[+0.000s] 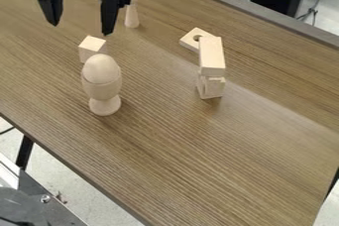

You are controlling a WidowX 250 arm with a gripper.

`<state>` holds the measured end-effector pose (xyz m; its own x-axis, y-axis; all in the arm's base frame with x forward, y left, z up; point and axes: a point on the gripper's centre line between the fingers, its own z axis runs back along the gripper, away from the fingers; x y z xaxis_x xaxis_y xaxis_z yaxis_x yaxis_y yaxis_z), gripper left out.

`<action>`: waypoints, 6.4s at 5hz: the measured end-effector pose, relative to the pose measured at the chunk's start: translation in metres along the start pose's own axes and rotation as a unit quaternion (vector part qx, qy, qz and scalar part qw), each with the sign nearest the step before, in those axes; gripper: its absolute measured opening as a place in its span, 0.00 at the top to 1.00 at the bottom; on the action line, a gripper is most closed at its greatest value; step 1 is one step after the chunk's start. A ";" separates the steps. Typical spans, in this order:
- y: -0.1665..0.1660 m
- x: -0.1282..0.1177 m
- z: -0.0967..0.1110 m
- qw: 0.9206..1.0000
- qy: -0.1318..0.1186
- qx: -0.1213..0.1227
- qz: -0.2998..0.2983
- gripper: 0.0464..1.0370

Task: Put the rectangular thing in the middle of the two white objects

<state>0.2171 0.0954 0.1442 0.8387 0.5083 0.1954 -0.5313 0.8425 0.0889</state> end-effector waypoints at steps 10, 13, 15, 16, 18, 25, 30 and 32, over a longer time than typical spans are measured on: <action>-0.120 0.013 -0.022 0.994 -0.061 -0.074 -0.048 0.04; -0.141 0.021 -0.018 0.992 -0.070 -0.081 -0.072 0.04; -0.152 0.018 -0.028 0.992 -0.064 -0.074 -0.084 0.04; -0.154 0.016 -0.032 0.992 -0.062 -0.067 -0.085 0.04; -0.156 0.018 -0.037 0.992 -0.064 -0.068 -0.083 0.04; -0.139 0.020 -0.010 0.992 -0.101 -0.067 -0.044 0.53; -0.084 0.027 -0.073 0.996 -0.065 0.046 0.044 0.53; -0.080 0.020 -0.098 0.998 -0.054 0.010 0.040 0.53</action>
<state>0.2885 0.0558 0.0458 0.7761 0.5513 0.3062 -0.5998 0.7953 0.0881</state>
